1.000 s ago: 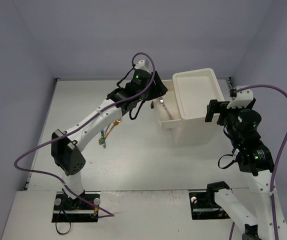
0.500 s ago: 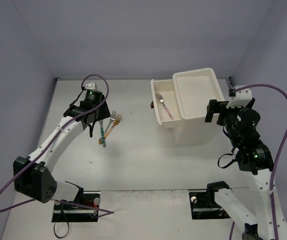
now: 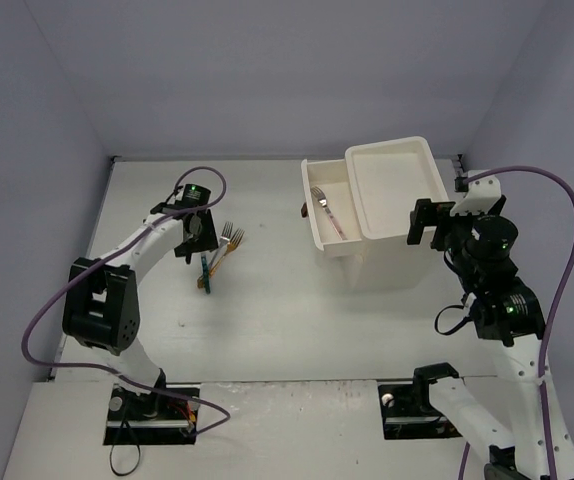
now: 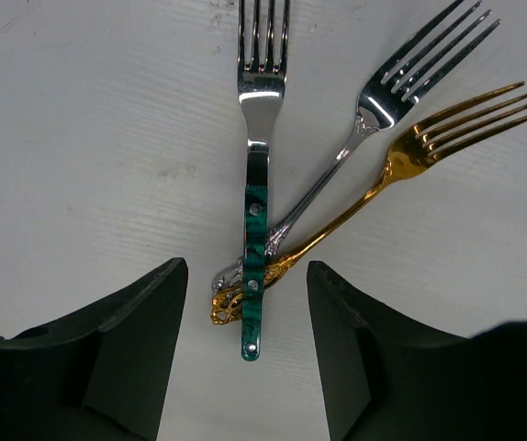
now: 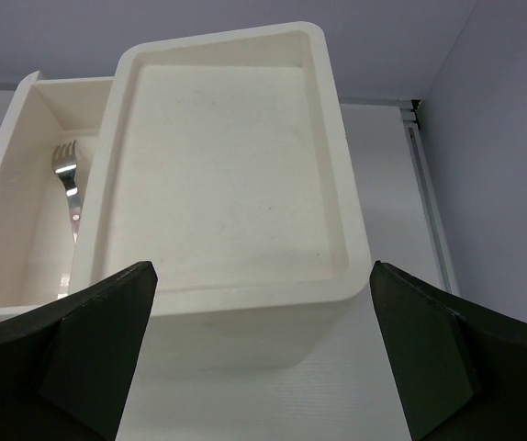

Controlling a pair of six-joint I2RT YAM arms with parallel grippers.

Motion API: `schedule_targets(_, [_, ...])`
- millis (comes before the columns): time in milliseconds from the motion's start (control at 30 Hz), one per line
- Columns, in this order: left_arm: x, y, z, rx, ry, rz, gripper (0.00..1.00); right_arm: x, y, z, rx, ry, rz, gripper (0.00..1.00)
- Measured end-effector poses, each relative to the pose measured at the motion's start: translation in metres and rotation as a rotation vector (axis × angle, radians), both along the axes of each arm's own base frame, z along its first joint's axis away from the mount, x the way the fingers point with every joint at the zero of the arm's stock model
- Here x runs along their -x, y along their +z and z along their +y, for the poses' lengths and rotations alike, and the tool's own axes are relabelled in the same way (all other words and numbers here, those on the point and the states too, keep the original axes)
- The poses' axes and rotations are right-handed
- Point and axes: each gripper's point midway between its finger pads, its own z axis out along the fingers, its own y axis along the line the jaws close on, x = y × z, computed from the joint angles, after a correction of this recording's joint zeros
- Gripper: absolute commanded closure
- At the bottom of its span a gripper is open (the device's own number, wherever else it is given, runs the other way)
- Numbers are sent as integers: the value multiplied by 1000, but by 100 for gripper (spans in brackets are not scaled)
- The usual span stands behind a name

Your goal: Sort the eating utensils into containers

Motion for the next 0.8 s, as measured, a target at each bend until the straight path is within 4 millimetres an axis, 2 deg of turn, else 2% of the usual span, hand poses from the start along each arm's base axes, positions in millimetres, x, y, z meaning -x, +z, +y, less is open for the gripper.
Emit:
schedule_targets(200, [-13,-23,10,-13,24,51,55,1,0,2,-6,10,-2,0])
schedule_targets(400, [-11,-52,10,-7,24,128,62,3,1,1,-7,9,-6,0])
schedule_targets(500, [-10,-59,7,5,19,143,67,3,0,1,-7,9,-6,0])
schedule_targets(667, [-13,-59,5,16,17,132,90,3,-3,1,-5,9,4,0])
schedule_targets(800, [-13,-56,5,15,15,125,99,3,-5,1,-4,10,9,0])
